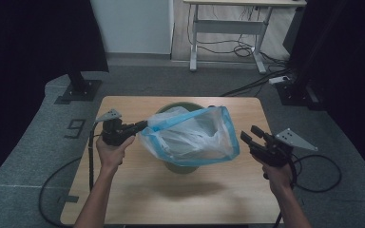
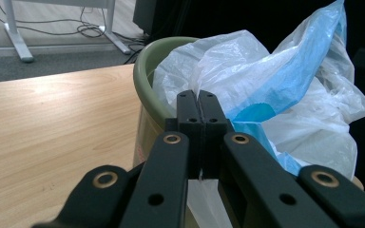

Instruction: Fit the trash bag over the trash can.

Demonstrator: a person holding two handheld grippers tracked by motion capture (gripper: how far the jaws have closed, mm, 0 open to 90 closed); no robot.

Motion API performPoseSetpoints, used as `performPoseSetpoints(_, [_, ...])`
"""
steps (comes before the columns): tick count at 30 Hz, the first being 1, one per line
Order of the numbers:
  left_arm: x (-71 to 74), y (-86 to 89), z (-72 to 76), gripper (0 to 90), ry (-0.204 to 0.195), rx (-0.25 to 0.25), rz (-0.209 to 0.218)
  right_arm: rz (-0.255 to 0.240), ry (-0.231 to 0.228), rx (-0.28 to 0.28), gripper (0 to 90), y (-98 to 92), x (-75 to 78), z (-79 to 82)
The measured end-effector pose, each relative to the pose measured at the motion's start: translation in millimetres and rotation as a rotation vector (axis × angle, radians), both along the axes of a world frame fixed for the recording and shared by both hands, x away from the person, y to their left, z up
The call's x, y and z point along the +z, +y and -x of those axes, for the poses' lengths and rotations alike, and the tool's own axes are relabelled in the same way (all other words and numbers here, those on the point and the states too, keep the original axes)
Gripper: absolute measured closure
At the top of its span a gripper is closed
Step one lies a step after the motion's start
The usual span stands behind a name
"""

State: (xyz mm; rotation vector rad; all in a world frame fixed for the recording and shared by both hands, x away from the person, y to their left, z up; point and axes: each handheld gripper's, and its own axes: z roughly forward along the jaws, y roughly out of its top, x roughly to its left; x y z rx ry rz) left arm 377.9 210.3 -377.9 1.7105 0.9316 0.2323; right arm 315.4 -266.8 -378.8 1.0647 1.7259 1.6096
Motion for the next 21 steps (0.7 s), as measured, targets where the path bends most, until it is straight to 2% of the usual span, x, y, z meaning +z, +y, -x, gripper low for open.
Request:
performPoseSetpoints(2, [0.8,-0.4,0.2,89.9,-0.001,0.002,0.0,-0.009,-0.001,0.023,46.6,9.2,8.9,-5.1])
performPoseSetpoints(4, [1.6,-0.8,0.4,89.9,-0.003,0.002,-0.003,0.006,0.005,0.032,46.5,18.7,14.2,-12.4])
performPoseSetpoints(8, [2.1,-1.5,0.5,89.9,-0.006,0.004,-0.008,0.001,0.052,0.056,45.9,34.8,15.5,-29.1])
performPoseSetpoints(11, [1.7,-0.9,0.0,89.9,-0.006,0.004,-0.007,-0.004,0.104,0.043,46.6,43.2,12.2,-39.6])
performPoseSetpoints(12, [1.6,-0.9,-0.3,89.9,-0.006,0.004,-0.008,-0.016,0.114,0.048,49.1,44.7,10.9,-42.2])
performPoseSetpoints(14, [1.3,-0.7,-0.7,89.9,-0.006,0.005,-0.009,-0.021,0.127,0.061,60.8,47.0,8.7,-45.8])
performPoseSetpoints(17, [1.3,-0.3,-0.7,89.9,-0.007,0.007,-0.01,0.009,0.133,0.086,81.7,49.4,6.9,-49.4])
performPoseSetpoints(18, [1.4,-0.1,-0.8,89.9,-0.006,0.008,-0.008,0.036,0.126,0.092,85.8,50.2,6.7,-50.2])
performPoseSetpoints(21, [1.2,0.4,-1.1,89.9,-0.006,0.01,-0.009,0.101,0.093,0.092,87.8,52.6,6.6,-52.3])
